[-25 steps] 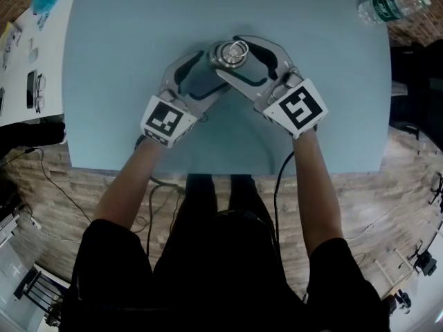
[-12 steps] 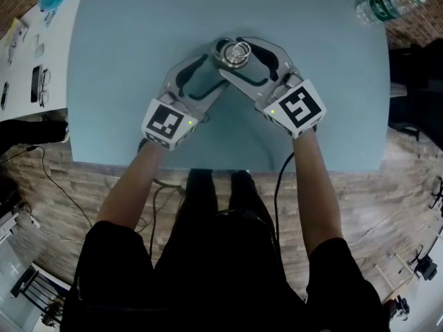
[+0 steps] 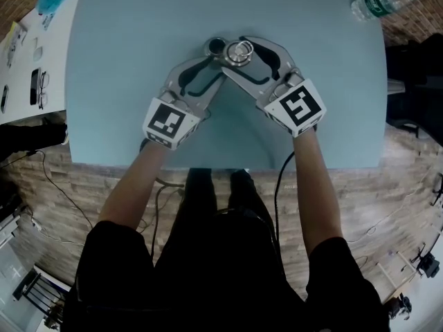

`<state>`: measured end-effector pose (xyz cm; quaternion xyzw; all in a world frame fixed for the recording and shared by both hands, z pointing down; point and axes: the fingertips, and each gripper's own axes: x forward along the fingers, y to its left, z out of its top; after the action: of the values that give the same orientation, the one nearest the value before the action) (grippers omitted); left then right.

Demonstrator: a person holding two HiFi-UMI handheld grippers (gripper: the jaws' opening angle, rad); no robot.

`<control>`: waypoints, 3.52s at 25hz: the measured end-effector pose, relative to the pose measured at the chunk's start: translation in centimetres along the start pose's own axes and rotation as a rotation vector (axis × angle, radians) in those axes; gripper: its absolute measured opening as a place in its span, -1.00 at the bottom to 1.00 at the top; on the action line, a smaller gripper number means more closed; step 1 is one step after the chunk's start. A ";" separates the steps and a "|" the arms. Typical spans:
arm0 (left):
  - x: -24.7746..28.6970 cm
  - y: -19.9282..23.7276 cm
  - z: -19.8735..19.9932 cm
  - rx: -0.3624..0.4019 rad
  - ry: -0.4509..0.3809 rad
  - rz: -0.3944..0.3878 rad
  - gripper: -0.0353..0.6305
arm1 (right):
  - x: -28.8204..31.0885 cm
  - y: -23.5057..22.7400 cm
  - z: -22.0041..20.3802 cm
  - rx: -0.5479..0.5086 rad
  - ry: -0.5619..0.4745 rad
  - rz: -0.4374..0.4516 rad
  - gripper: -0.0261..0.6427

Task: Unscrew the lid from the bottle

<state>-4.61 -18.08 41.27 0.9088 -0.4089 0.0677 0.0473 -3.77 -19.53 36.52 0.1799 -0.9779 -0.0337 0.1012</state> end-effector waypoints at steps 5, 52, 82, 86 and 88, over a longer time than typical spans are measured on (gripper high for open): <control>0.4 -0.5 0.3 0.001 -0.008 -0.014 -0.50 | -0.8 -0.7 -1.5 0.021 0.045 -0.038 -0.13; 2.9 -2.7 -1.2 -0.019 0.025 -0.009 -0.86 | -2.4 -3.1 -10.4 0.084 0.242 -0.134 -0.13; 2.4 -3.1 -2.5 -0.032 0.053 -0.010 -0.89 | -2.1 -3.2 -13.5 0.159 0.364 -0.168 -0.12; 2.2 -3.1 -2.6 -0.032 0.056 -0.009 -0.89 | -2.0 -3.2 -13.7 0.166 0.372 -0.178 -0.12; 2.0 -3.0 -2.5 -0.031 0.057 -0.008 -0.89 | -1.9 -3.3 -13.9 0.166 0.377 -0.185 -0.12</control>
<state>-1.23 -17.20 43.99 0.9073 -0.4048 0.0872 0.0733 2.03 -22.33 49.41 0.2796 -0.9204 0.0718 0.2636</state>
